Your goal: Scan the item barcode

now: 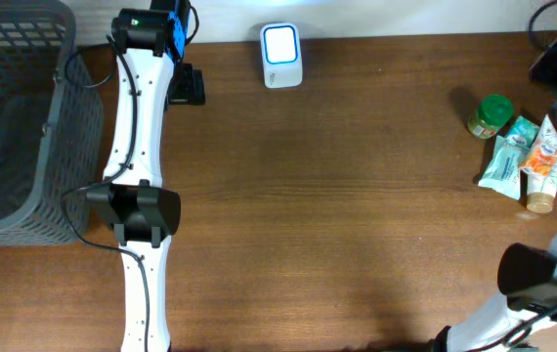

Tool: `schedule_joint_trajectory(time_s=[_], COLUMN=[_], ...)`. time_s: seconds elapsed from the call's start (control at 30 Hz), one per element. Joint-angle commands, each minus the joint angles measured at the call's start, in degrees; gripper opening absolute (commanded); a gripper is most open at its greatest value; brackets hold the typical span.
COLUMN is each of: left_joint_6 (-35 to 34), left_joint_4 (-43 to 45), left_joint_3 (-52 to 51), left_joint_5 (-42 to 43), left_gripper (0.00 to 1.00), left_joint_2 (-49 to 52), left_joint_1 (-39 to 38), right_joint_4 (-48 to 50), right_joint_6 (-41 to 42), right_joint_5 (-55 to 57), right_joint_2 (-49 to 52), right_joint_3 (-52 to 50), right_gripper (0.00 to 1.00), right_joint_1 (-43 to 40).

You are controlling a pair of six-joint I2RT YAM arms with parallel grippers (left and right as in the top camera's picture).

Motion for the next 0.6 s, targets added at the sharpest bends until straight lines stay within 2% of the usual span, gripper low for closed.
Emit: schedule_joint_trajectory(time_s=[0.0,0.07,0.1,0.13,0.23,0.27,0.3,0.33,0.57], left_joint_6=[0.7,0.7,0.7,0.7,0.7,0.7,0.7,0.7,0.7], left_joint_4=[0.0,0.0,0.0,0.0,0.0,0.0,0.0,0.0,0.0], left_joint_3=[-0.3,-0.3,-0.3,-0.3,-0.3,-0.3,-0.3,-0.3,-0.3], left_joint_5=[-0.6,-0.6,-0.6,-0.6,-0.6,-0.6,-0.6,-0.6,-0.6], left_gripper=[0.99,0.99,0.99,0.99,0.99,0.99,0.99,0.99,0.99], left_joint_2=[-0.4,-0.4,-0.4,-0.4,-0.4,-0.4,-0.4,-0.4,-0.4], left_joint_1=[-0.2,-0.2,-0.2,-0.2,-0.2,-0.2,-0.2,-0.2,-0.2], right_joint_4=[-7.6,-11.8,-11.8,-11.8,-11.8,-11.8,-11.8,-11.8,-11.8], right_joint_6=[-0.1,-0.2,-4.7,-9.6,-10.9,-8.5,-7.1,-7.1,-8.9], right_joint_5=[-9.2,-13.7,-19.0,-25.8,-30.2,-30.2,-30.2,-30.2,-30.3], right_joint_2=[1.4,1.4,1.4,1.4,1.4,1.4,1.4,1.4,1.4], right_joint_3=[-1.1,-1.1,-1.5,-2.1,-4.5,-5.9,-6.8,-7.7,-8.2], right_gripper=[0.04,0.04,0.04,0.18,0.23,0.24,0.18,0.06,0.05], right_joint_1=[-0.3,0.0,0.9,2.3,7.3,9.9,11.5,13.1,15.7])
